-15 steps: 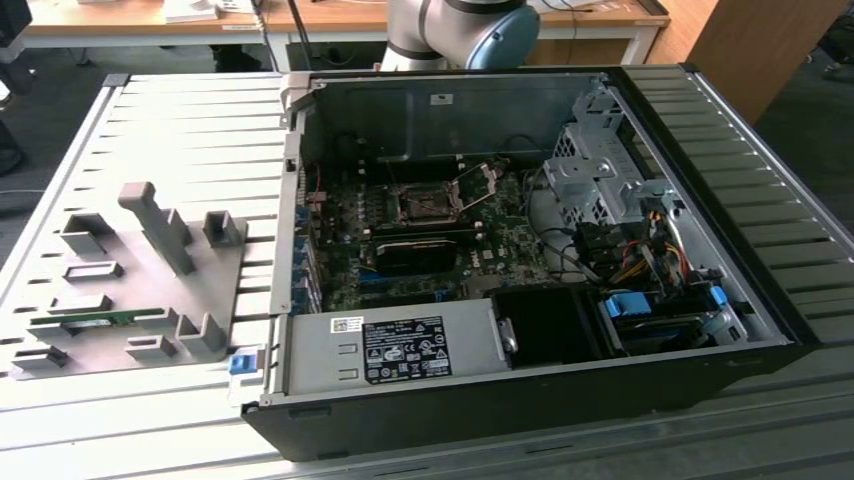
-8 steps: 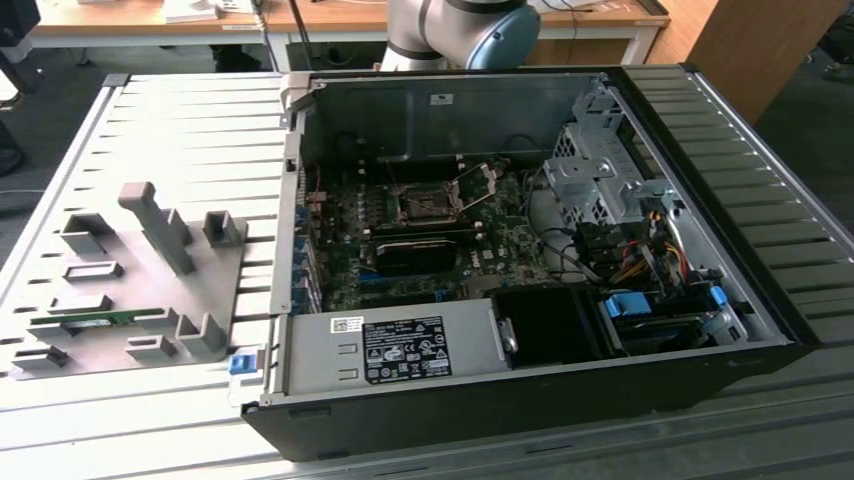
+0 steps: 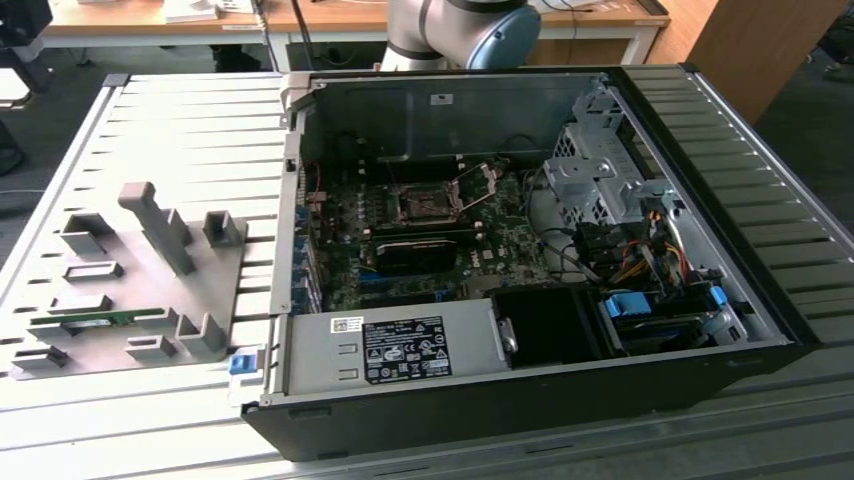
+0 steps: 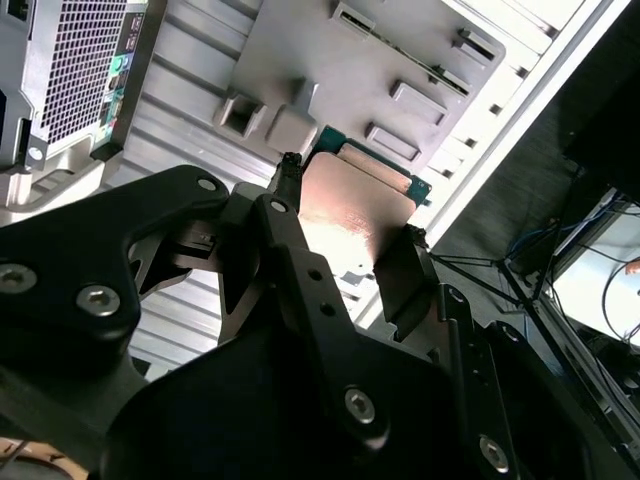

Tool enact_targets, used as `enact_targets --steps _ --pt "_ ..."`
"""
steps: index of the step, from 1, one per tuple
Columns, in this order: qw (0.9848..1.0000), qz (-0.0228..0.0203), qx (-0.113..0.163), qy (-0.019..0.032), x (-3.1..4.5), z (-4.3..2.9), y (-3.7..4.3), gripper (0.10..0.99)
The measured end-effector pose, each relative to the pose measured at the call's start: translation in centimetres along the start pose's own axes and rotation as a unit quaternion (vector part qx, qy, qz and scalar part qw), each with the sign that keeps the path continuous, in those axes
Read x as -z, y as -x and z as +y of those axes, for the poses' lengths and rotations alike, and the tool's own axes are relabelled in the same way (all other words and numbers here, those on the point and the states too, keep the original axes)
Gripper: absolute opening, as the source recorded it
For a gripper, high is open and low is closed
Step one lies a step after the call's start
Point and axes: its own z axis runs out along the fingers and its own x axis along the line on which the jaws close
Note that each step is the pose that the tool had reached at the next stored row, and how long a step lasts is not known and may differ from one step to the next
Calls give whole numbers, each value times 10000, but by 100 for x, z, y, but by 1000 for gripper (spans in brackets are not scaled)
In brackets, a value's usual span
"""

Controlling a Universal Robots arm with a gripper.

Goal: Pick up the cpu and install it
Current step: 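Pick up the cpu and move it towards the insertion slot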

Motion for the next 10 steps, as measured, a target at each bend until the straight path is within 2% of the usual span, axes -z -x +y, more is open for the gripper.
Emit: enact_targets --steps 10 --pt "10000 1 0 0 -4 30 102 541"
